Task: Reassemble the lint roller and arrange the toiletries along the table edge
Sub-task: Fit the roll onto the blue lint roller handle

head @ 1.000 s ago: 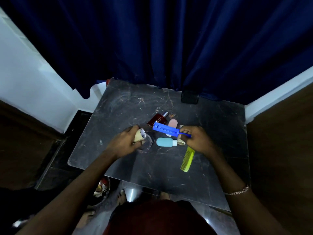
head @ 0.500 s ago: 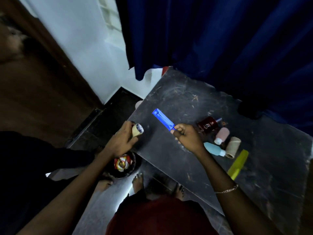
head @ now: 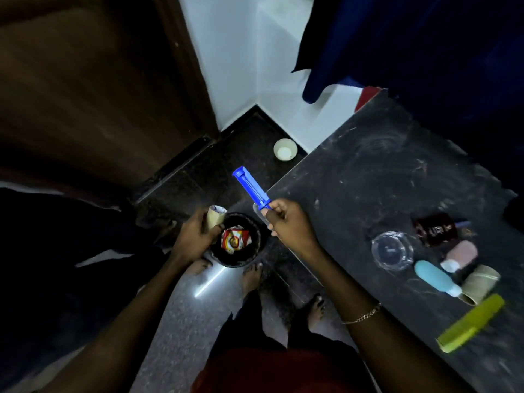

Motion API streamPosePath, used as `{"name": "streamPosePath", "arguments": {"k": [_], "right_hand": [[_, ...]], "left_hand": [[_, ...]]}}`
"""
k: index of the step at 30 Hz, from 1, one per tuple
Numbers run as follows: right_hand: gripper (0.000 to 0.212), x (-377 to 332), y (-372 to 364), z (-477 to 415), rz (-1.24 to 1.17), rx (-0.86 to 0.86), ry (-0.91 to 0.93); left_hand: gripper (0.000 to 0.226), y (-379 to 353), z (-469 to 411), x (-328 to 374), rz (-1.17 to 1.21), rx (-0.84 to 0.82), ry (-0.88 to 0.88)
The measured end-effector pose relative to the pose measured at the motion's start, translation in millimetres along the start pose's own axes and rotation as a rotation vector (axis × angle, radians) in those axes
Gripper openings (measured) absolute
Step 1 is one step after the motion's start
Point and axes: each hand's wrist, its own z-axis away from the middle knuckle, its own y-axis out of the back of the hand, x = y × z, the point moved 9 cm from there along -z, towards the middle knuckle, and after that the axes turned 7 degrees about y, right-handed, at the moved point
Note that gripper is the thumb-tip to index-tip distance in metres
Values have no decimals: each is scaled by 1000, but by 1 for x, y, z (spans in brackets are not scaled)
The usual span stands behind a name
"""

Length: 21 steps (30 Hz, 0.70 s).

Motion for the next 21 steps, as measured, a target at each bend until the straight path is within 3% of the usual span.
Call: {"name": "streamPosePath", "arguments": {"k": [4, 8, 10, 11, 14, 21], "right_hand": [[11, 25, -63, -14, 1, -37, -71], [23, 64, -116, -23, 23, -23, -142], [14, 93, -138, -24, 32, -34, -215], [6, 106, -144, -25, 48, -28, -240], [12, 142, -148, -29, 139, 11, -252], [15, 212, -157, -44, 320, -39, -329]], "left_hand": [[39, -13, -21, -56, 23, -11, 145], [38, -34, -43, -103, 54, -12, 247], [37, -50, -54, -122, 70, -41, 279], [38, -59, -59, -130, 73, -62, 292], [43, -85, -75, -152, 143, -105, 350], [51, -132, -115, -192, 48, -147, 388]]}}
